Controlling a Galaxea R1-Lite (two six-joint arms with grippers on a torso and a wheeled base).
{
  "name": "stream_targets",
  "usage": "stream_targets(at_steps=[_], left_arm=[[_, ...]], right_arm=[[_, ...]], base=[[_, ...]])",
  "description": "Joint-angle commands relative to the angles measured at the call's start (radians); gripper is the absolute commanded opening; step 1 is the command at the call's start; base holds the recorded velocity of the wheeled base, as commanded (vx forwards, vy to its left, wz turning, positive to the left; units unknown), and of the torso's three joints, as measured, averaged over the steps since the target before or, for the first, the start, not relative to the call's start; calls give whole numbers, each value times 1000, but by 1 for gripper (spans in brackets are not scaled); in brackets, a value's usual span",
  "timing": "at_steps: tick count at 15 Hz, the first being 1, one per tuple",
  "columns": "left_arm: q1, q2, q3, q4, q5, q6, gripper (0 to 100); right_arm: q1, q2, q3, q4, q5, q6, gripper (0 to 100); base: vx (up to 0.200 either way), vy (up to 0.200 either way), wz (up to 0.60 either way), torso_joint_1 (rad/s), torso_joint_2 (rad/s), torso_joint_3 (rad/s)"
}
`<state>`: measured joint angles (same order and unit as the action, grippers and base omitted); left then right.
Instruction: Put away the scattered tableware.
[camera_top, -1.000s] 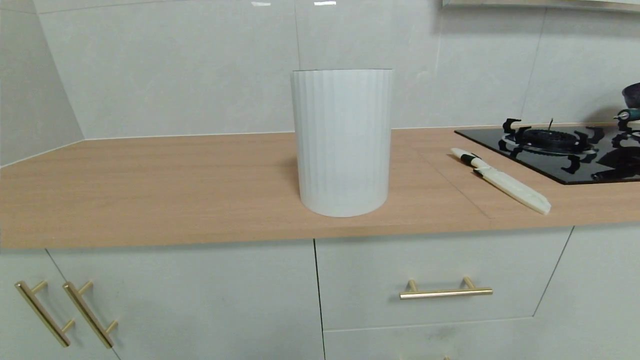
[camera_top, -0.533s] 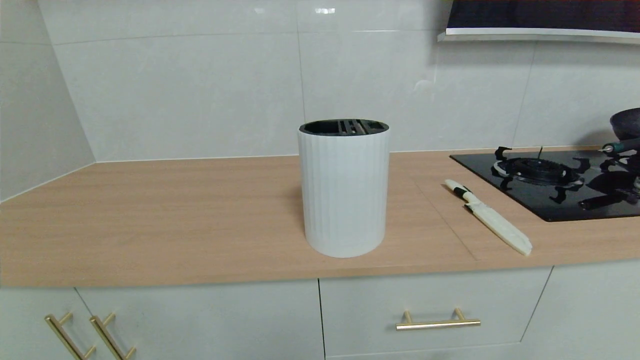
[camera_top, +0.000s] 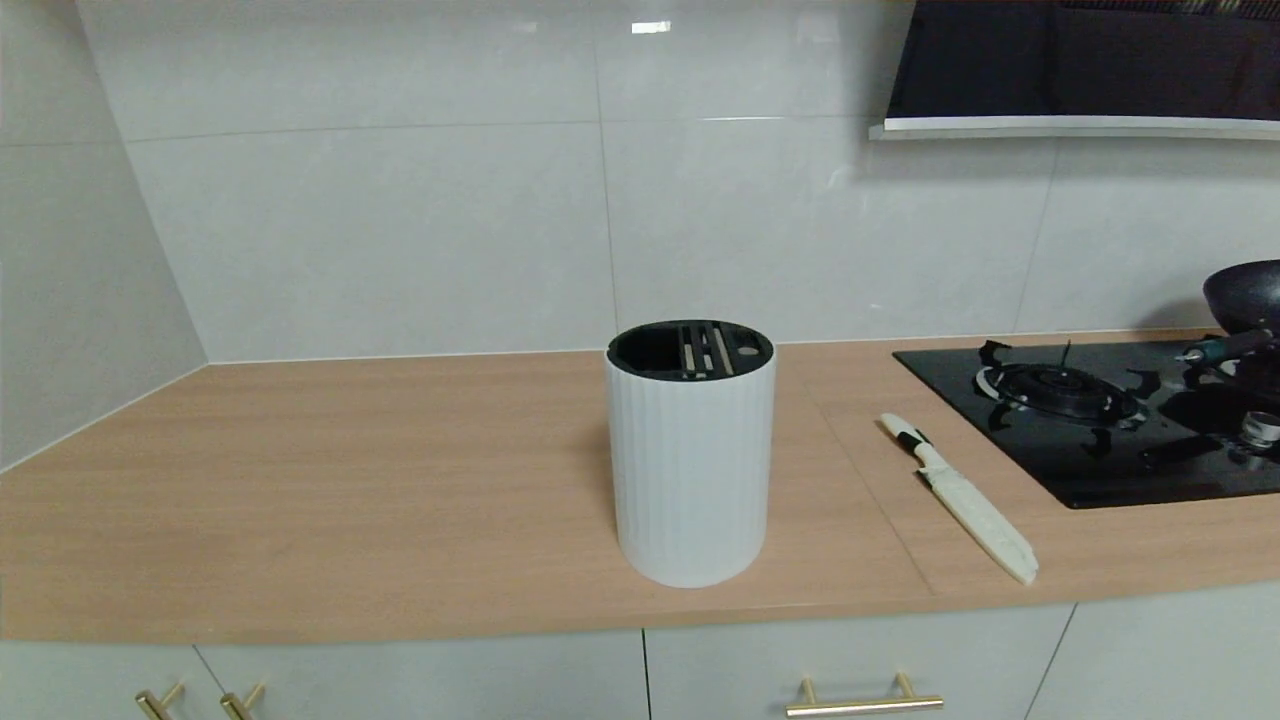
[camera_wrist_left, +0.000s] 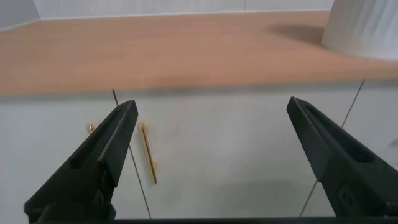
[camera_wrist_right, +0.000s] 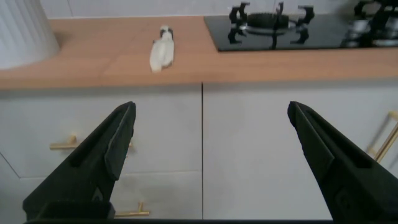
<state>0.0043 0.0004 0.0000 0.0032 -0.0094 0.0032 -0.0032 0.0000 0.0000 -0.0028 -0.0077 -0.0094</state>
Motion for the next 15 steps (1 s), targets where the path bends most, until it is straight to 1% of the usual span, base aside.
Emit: stream_targets(at_steps=[1, 8, 15], left_arm=[[0, 0, 0, 0, 0, 0, 100], [0, 0, 0, 0, 0, 0, 100], [0, 0, 0, 0, 0, 0, 100]], right_arm=[[0, 2, 0, 0, 0, 0, 100], [0, 2, 0, 0, 0, 0, 100], [0, 2, 0, 0, 0, 0, 100]], base=[[0, 0, 0, 203, -500, -281], [0, 0, 0, 242, -527, -286], [0, 0, 0, 279, -586, -304]])
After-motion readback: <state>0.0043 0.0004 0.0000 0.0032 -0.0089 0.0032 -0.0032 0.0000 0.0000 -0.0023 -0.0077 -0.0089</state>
